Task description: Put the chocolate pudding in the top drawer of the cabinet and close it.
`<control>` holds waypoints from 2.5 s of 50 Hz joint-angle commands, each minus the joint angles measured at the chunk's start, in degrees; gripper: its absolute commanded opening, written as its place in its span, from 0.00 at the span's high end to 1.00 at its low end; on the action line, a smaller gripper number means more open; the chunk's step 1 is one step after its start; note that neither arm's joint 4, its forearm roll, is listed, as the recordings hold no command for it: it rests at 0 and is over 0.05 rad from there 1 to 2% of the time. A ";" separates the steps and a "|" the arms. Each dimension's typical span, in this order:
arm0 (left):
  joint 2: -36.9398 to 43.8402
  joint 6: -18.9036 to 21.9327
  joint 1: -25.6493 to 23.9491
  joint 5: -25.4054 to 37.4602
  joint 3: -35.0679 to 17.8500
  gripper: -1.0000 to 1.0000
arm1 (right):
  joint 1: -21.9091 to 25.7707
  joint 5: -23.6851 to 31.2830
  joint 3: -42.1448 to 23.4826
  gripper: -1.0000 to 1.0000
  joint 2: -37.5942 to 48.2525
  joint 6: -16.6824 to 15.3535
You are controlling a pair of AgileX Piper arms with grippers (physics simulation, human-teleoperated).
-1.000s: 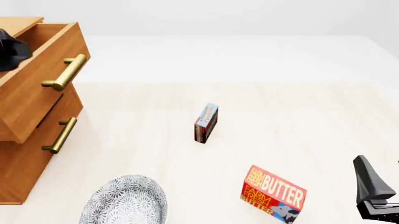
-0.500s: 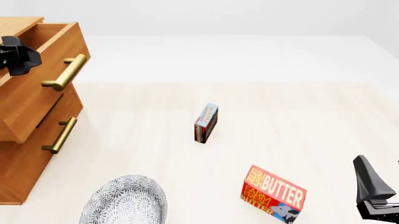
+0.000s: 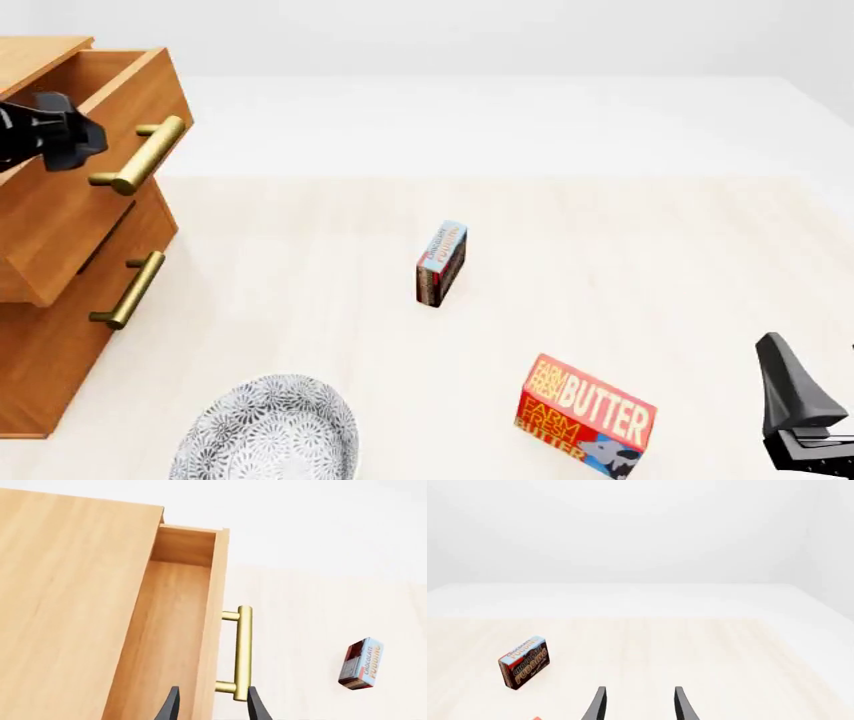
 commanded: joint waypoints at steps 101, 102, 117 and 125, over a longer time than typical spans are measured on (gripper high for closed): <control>4.30 -3.36 -9.94 -4.94 2.13 0.00 | 0.00 0.00 0.00 0.00 0.00 0.00; 4.30 -3.30 -9.90 -5.00 2.11 0.00 | 0.00 0.00 0.00 0.00 0.00 0.00; 4.46 -3.63 -10.94 -6.44 2.89 0.00 | 0.00 0.00 0.00 0.00 0.00 0.00; 5.53 -4.48 -12.59 -7.52 2.75 0.00 | 0.00 0.00 0.00 0.00 0.00 0.00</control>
